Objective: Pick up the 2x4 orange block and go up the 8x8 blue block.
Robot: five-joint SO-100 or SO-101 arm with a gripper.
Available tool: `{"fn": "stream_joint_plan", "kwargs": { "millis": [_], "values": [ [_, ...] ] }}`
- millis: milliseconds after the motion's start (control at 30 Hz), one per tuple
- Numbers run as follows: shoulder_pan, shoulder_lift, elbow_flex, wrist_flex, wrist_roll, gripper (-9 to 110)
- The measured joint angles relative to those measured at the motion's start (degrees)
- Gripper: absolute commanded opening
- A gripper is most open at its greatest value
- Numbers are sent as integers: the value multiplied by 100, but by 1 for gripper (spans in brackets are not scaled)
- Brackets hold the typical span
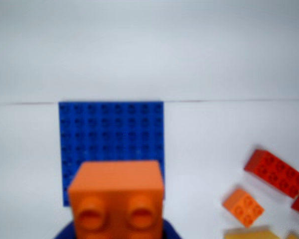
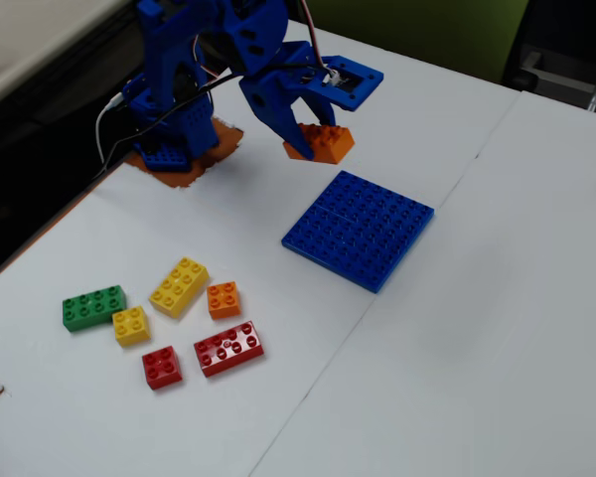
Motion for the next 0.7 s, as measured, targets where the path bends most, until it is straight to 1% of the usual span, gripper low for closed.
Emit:
{"fn": "stream_joint_plan", "kwargs": {
  "millis": [133,300,700],
  "values": [
    [-176,-712,-176,-272,316,0],
    [-211,-1556,-343,-439,396,0],
    [-290,-1749,-343,-387,527,0]
  ]
}}
